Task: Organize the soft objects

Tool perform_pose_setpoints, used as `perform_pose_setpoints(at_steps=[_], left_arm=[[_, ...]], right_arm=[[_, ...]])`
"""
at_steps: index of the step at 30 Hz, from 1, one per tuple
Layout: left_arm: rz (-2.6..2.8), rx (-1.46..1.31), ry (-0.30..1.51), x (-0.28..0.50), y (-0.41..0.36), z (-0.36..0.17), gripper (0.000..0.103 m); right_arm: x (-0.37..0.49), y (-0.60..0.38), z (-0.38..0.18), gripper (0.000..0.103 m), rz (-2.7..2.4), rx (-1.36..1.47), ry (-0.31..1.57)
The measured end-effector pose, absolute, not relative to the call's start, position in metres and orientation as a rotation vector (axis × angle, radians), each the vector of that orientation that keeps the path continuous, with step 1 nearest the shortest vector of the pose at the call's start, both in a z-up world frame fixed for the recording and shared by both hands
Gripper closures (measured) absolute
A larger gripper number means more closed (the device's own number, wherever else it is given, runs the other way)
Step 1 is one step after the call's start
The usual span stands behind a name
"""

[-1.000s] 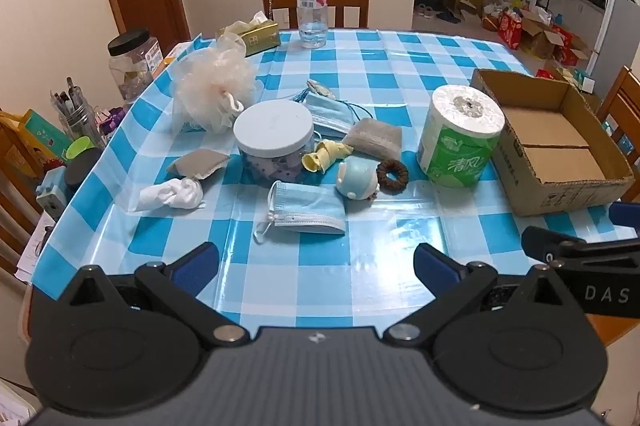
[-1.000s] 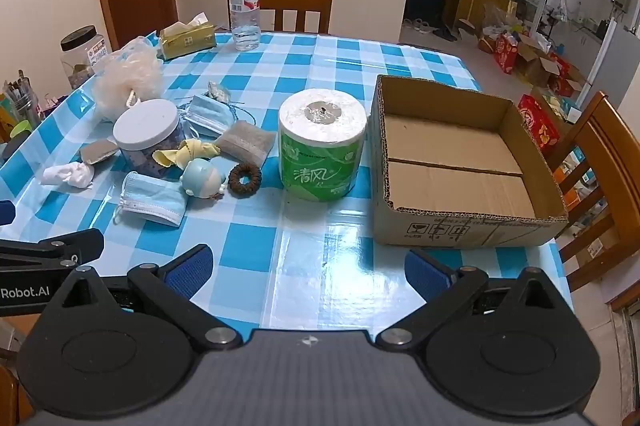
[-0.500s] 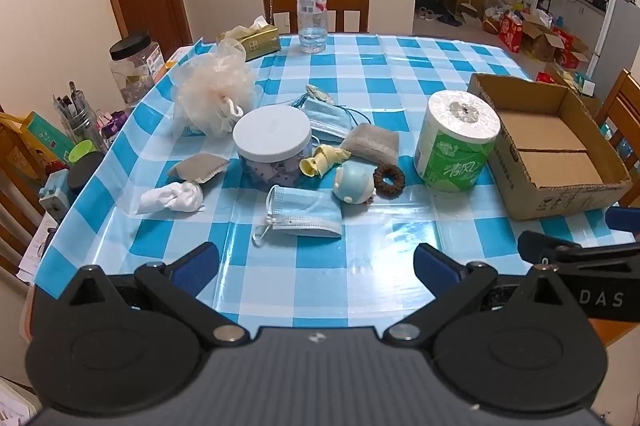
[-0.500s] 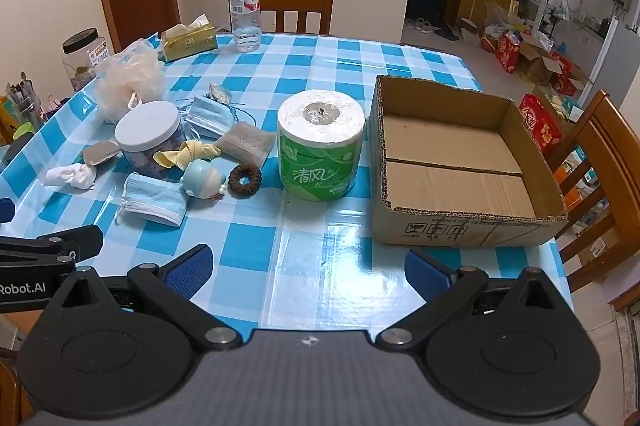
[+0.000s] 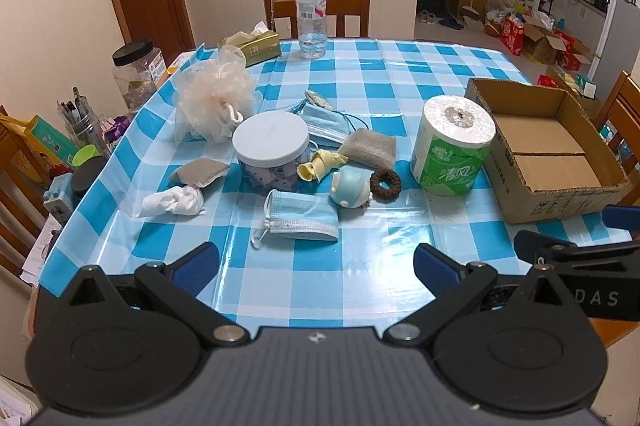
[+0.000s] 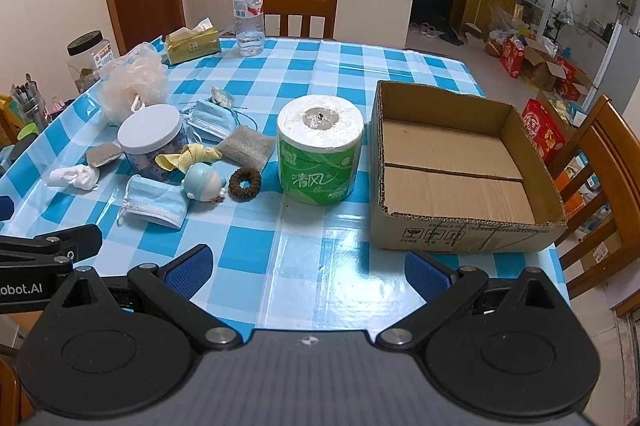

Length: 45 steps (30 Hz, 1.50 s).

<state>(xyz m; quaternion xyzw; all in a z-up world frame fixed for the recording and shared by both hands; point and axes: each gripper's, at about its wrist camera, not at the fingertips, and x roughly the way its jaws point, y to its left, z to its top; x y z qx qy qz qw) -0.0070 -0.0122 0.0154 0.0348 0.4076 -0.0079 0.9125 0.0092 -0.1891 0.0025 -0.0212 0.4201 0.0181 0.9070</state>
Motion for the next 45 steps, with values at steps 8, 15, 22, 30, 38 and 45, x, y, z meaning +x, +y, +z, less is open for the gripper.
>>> perform_pose_setpoints(at_steps=[8, 15, 22, 30, 38, 45], left_arm=[[-0.017, 0.086, 0.831, -0.005, -0.018, 0.020, 0.001], [-0.027, 0.087, 0.837, -0.001, -0.017, 0.020, 0.001], [-0.046, 0.085, 0.842, 0.003, -0.013, 0.018, 0.001], [-0.072, 0.086, 0.846, 0.007, -0.006, 0.014, 0.001], [-0.119, 0.113, 0.834, 0.009, 0.000, 0.010, 0.001], [-0.156, 0.131, 0.824, 0.012, 0.008, 0.005, 0.001]], right_arm=[[0.010, -0.191, 0.004, 0.000, 0.042, -0.044, 0.859], [0.017, -0.192, 0.005, 0.000, 0.036, -0.040, 0.861], [0.017, -0.188, 0.004, 0.000, 0.023, -0.038, 0.859], [0.019, -0.183, 0.004, 0.000, 0.005, -0.033, 0.860], [0.021, -0.173, 0.003, 0.000, 0.005, -0.062, 0.856], [0.024, -0.165, -0.001, 0.000, 0.023, -0.070, 0.854]])
